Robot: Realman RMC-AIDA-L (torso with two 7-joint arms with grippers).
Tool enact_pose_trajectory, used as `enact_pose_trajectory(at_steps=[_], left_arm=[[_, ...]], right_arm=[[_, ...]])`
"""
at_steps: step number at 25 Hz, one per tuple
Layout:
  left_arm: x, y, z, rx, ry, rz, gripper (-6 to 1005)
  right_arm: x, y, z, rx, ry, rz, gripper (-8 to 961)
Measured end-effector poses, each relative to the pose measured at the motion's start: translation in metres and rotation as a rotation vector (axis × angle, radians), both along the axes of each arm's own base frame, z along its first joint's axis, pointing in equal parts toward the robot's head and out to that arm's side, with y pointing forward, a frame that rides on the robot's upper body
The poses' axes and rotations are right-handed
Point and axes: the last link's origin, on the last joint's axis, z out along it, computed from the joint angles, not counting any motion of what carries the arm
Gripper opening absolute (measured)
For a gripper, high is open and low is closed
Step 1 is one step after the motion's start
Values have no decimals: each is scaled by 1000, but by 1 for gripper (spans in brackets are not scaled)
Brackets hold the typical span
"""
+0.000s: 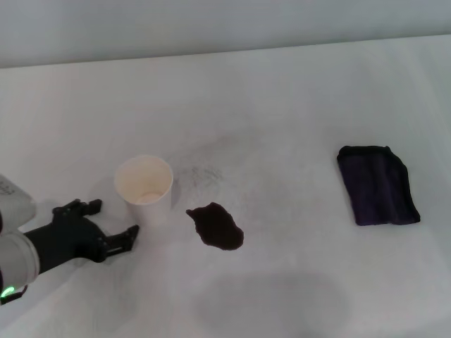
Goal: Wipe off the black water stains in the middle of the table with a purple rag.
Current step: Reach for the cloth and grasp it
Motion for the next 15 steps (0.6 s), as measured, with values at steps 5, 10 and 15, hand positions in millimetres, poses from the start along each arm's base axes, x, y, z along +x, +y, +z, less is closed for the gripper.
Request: enact_pose_trajectory(at_steps=[5,10,15], left_arm=[[-13,1,8,98,-6,67,888],[-28,9,20,225,-15,143,889],[-30,20,33,339,-15,128,889]], right_arm=[[-5,-3,-3,-29,-33,42,813],[-5,-1,-5,-20,-3,34,812],[-4,-3,-9,-30,136,49,812]])
